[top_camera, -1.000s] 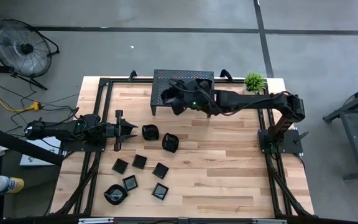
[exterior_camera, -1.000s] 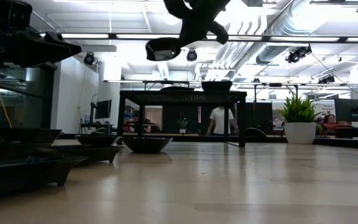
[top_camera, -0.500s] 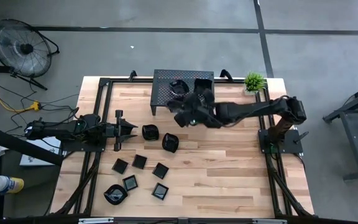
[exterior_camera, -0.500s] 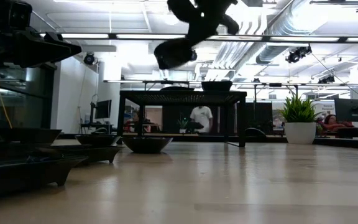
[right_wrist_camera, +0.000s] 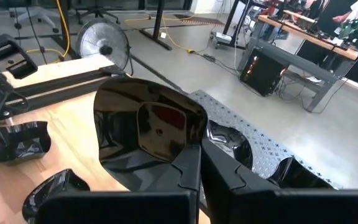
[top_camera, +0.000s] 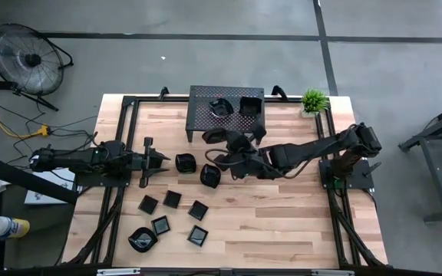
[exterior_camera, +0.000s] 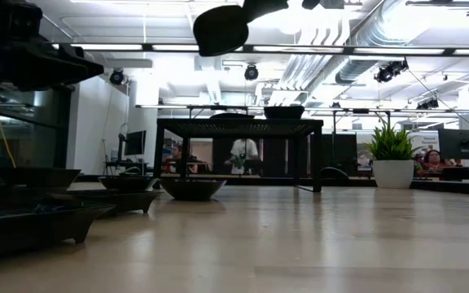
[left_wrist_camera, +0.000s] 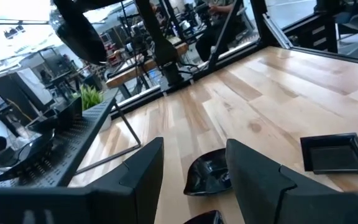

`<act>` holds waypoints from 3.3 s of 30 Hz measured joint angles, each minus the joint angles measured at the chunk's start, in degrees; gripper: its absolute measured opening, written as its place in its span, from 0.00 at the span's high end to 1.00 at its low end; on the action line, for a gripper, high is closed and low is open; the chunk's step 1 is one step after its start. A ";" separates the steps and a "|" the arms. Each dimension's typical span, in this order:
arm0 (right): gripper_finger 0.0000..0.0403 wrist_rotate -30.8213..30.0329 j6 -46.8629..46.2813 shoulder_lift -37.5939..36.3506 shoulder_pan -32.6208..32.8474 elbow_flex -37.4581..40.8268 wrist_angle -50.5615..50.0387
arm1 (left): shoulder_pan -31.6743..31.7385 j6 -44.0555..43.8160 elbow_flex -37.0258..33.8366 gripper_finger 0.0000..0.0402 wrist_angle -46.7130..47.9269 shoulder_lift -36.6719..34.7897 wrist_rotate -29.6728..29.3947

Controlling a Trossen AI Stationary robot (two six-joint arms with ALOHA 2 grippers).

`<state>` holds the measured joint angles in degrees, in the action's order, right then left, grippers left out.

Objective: Pick & Place Mini shaped plates
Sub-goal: Stack the black leaf shaped plate on top of the black leaf shaped plate on the shelf

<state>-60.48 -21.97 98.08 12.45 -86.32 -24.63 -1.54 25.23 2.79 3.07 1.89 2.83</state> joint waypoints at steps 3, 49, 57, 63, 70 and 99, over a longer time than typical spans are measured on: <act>1.00 0.10 -0.03 0.00 0.00 0.00 0.07 | 0.00 0.00 0.00 0.58 0.02 0.00 -0.02; 1.00 -4.93 13.03 13.59 0.74 0.00 22.49 | 0.02 -11.98 0.31 0.38 -11.13 6.22 -20.00; 1.00 -5.26 13.39 13.68 0.74 0.00 22.83 | 0.02 -14.42 0.32 0.30 -18.31 9.83 -20.44; 1.00 -5.25 13.17 13.68 0.52 0.00 22.83 | 0.02 -15.28 0.31 0.35 -22.29 13.95 -20.14; 1.00 -4.70 13.04 13.70 0.34 0.00 23.05 | 0.04 -15.21 0.31 0.37 -29.51 21.06 -19.62; 1.00 -7.11 16.47 13.73 0.33 0.00 26.46 | 0.02 -18.09 8.72 0.37 -46.04 50.50 -25.02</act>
<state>-67.59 -5.50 111.81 12.78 -86.32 1.83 -1.52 7.15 11.51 -42.97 52.39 -22.18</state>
